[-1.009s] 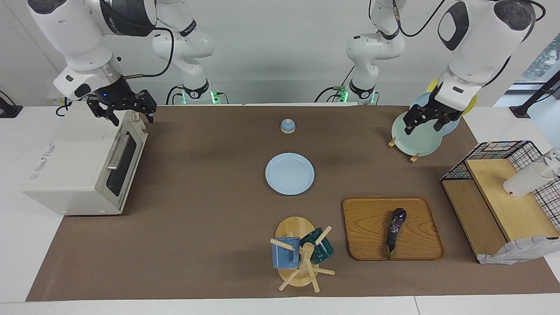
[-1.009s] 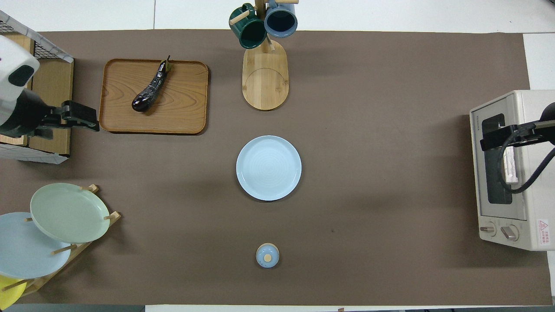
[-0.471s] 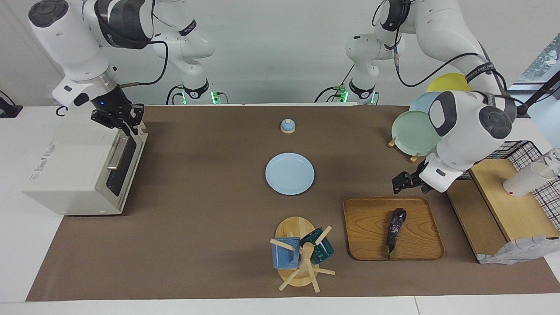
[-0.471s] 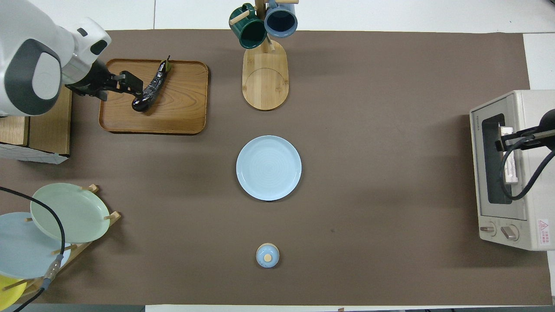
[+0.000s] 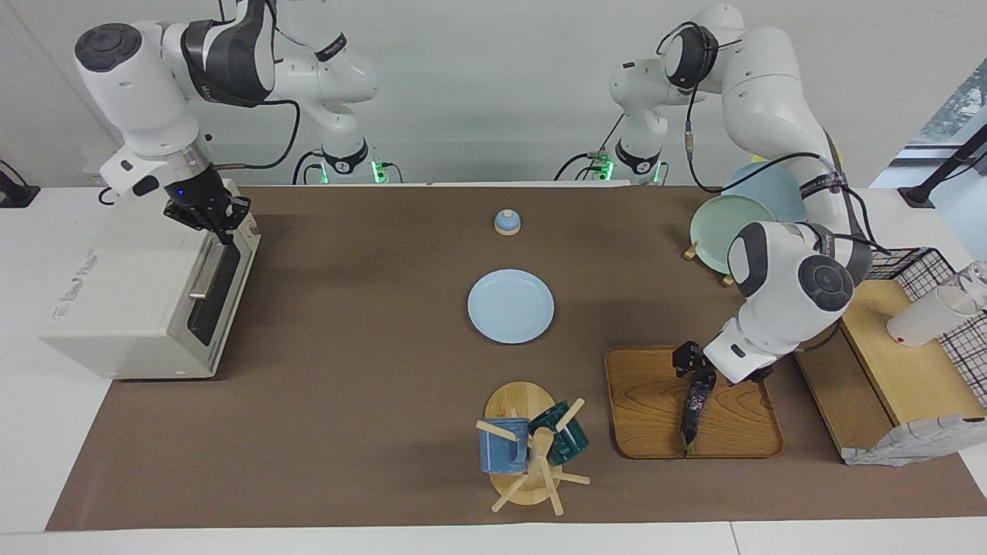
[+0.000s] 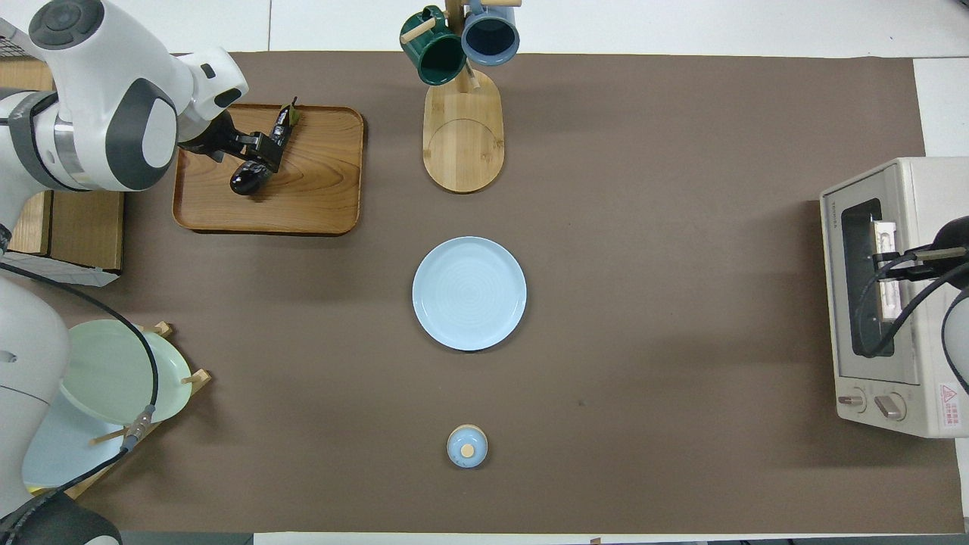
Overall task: Put eggplant into oven
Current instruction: 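Reach the left gripper down to the eggplant on the wooden tray and grasp it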
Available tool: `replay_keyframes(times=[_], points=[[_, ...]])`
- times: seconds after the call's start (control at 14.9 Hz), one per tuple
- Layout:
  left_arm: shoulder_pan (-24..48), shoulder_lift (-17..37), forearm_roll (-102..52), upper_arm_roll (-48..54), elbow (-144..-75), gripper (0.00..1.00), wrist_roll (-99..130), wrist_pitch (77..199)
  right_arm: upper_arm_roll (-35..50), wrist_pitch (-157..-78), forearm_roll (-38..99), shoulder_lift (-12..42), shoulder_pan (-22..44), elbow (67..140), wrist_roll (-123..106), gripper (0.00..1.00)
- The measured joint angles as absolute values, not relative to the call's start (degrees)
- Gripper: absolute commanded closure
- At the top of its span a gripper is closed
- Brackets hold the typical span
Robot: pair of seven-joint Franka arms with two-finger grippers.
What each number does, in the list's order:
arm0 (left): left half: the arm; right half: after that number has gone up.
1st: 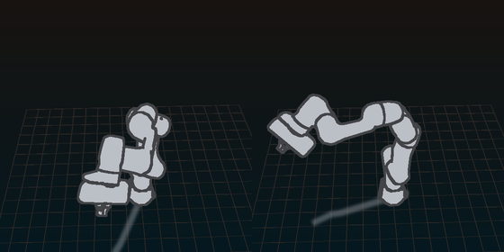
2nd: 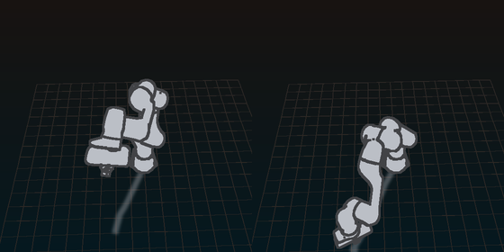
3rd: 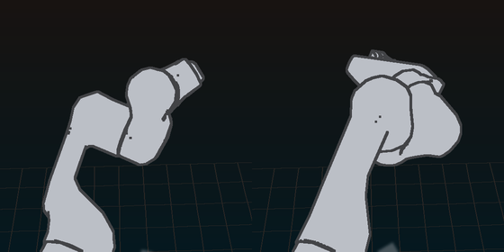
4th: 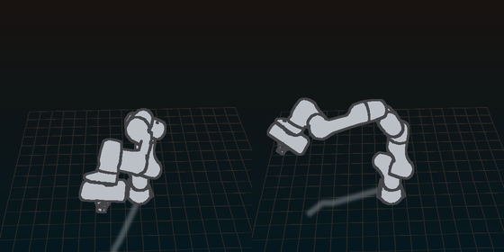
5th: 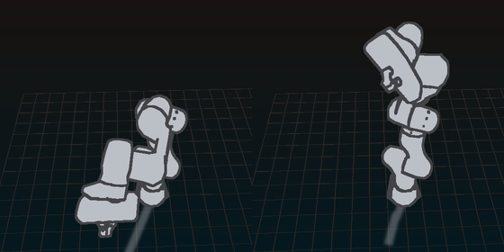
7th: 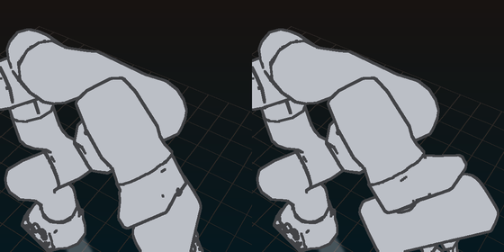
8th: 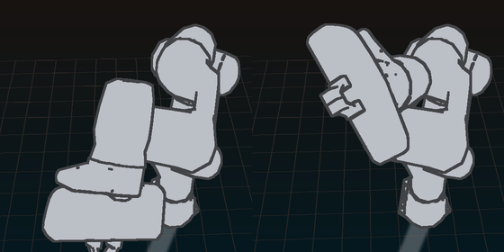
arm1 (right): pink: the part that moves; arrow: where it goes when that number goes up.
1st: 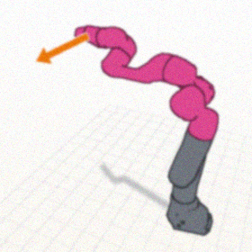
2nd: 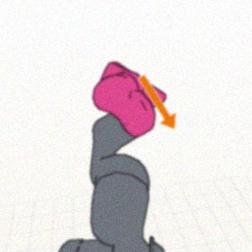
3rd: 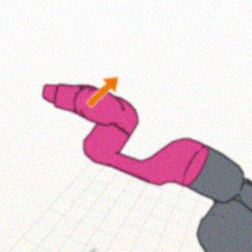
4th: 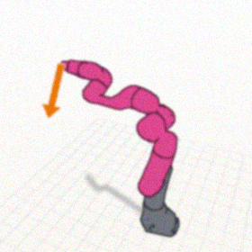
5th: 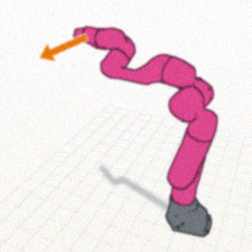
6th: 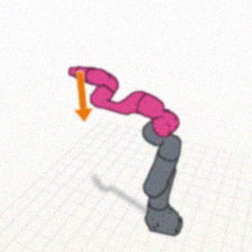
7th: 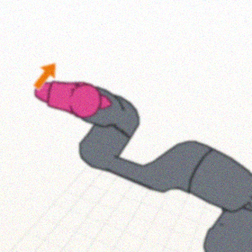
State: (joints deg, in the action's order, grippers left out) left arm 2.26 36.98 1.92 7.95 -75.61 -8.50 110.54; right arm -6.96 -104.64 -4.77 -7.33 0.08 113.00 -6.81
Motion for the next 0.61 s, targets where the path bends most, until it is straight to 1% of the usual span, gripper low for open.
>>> replay_keyframes(times=[0.27, 0.61], points=[[2.7, 37.8, 3.9, 8.0, -76.6, 0.0, -10.5, 114.1, -7.0, -107.2, -7.6, -7.2, -1.3, 115.6, -6.0, 1.0], [2.8, 38.4, 4.1, 8.0, -78.6, 0.01, -11.5, 117.2, -7.0, -108.0, -7.9, -7.0, -1.8, 116.8, -6.0, 1.0]])
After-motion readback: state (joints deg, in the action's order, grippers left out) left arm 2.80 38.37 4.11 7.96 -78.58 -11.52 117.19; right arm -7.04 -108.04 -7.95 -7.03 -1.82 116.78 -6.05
